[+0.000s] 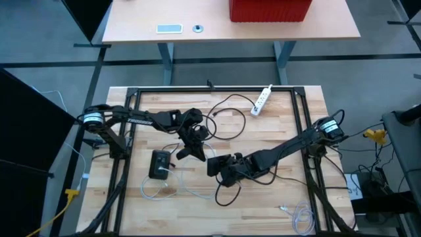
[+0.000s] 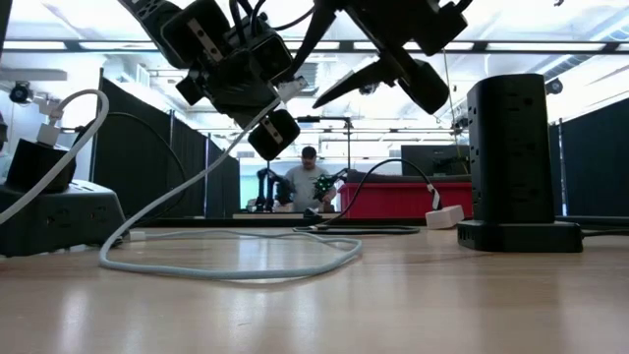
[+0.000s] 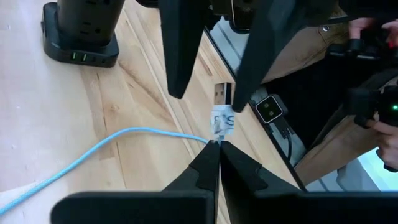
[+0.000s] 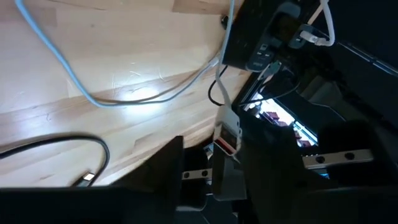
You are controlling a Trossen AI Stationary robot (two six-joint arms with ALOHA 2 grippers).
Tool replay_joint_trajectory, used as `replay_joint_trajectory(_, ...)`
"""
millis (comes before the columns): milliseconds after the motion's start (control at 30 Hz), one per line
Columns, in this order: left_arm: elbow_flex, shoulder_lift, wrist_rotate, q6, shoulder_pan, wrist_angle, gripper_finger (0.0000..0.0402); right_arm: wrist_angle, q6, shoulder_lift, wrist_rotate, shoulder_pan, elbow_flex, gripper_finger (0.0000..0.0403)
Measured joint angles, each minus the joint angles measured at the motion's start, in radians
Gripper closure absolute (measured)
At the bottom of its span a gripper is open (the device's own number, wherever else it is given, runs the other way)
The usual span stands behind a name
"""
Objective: Insert USB
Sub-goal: Insert the top white charger cable into the right black outlet extension
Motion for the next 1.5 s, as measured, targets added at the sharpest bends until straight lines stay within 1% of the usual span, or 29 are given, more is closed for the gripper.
replay_joint_trajectory(67,0.0,0.0,0.0,-0.001,0.0,0.0,0.0401,-0.001,-0.001,0.0,0.0,0.005,0.0,0.022)
replay_joint_trajectory(167,0.0,0.0,0.0,-0.003,0.0,0.0,0.0401,-0.001,-0.005,0.0,-0.001,0.012,0.0,0.0198)
replay_joint_trajectory(300,0.0,0.0,0.0,-0.006,0.0,0.0,0.0401,-0.001,-0.016,0.0,-0.012,0.02,0.0,0.0188)
replay_joint_trajectory(400,0.0,0.0,0.0,-0.007,0.0,0.001,0.0401,0.0,-0.031,0.0,-0.03,0.023,0.0,0.0195)
replay_joint_trajectory(567,0.0,0.0,-0.001,-0.014,0.0,0.015,0.0401,0.002,-0.053,0.0,-0.037,0.022,0.0,0.0223)
replay_joint_trajectory(733,0.0,0.0,-0.001,-0.019,0.0,0.013,0.0401,-0.01,-0.026,0.0,-0.062,0.022,0.0,0.0246)
replay_joint_trajectory(767,0.0,0.0,-0.019,-0.012,-0.004,0.011,0.0401,-0.012,0.024,0.0,-0.067,0.023,0.0,0.0248)
replay_joint_trajectory(933,-0.006,0.0,-0.3,0.095,-0.063,0.003,0.0401,-0.038,0.33,0.0,-0.083,0.027,0.0,0.0253)
replay_joint_trajectory(1000,-0.006,0.0,-0.465,0.181,-0.115,0.005,0.0401,-0.092,0.437,-0.004,-0.053,0.032,0.0,0.025)
replay_joint_trajectory(1100,-0.006,0.0,-0.692,0.256,-0.178,0.035,0.04,-0.202,0.527,-0.02,-0.038,0.04,0.0,0.0244)
replay_joint_trajectory(1167,-0.006,0.0,-0.777,0.268,-0.199,0.059,0.0394,-0.234,0.616,-0.035,-0.022,0.043,0.0,0.0241)
replay_joint_trajectory(1233,-0.006,0.004,-0.823,0.275,-0.211,0.085,0.0385,-0.263,0.729,-0.057,-0.022,0.043,0.0,0.0239)
replay_joint_trajectory(1300,-0.006,0.018,-0.841,0.284,-0.222,0.105,0.0373,-0.278,0.841,-0.085,-0.023,0.042,0.0,0.0238)
replay_joint_trajectory(1400,-0.006,0.065,-0.835,0.303,-0.238,0.129,0.0348,-0.314,0.999,-0.127,-0.037,0.037,0.0,0.0239)
replay_joint_trajectory(1500,0.0,0.121,-0.772,0.301,-0.242,0.132,0.0318,-0.347,1.145,-0.17,-0.073,0.035,0.0,0.0239)
